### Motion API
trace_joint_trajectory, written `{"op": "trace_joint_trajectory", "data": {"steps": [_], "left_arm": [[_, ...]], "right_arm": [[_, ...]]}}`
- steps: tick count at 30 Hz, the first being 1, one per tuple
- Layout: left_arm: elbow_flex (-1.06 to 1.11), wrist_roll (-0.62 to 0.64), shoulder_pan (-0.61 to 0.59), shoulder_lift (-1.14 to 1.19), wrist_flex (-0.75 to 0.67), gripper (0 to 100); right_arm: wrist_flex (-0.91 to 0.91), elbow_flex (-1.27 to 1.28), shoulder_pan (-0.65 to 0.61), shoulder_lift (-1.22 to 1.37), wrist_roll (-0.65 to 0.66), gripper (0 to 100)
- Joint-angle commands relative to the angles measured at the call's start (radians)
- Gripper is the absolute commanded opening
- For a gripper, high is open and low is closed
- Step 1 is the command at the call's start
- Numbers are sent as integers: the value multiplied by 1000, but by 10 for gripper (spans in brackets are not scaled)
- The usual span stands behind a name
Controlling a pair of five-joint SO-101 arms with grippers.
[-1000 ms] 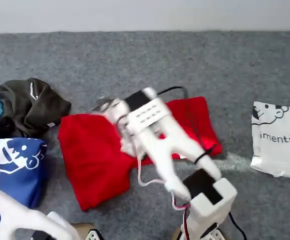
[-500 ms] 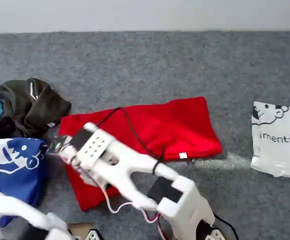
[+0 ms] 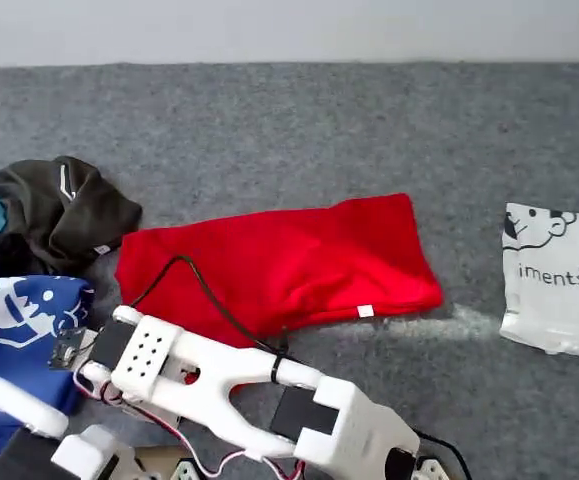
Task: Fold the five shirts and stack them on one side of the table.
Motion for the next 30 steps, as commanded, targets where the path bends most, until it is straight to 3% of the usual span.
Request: {"op": "trace_joint_trajectory", "data": {"steps": [1,6,14,23,27,30], "left_arm": [[-38,6,-5,0,6,15],[-38,6,-5,0,3,15],[-38,6,-5,-6,6,15],[-42,6,-5,-6,2,15],[-42,6,-3,-6,0,15],[-42,6,-3,-6,0,15]], "right_arm": [[-41,-41,-7,-1,-6,110],[-73,-41,-7,58,-3,28],[-77,-41,1,119,0,25],[-59,-43,-4,-33,63,9],[-18,-41,-4,-50,63,33],[1,-37,-4,-39,63,127]]}}
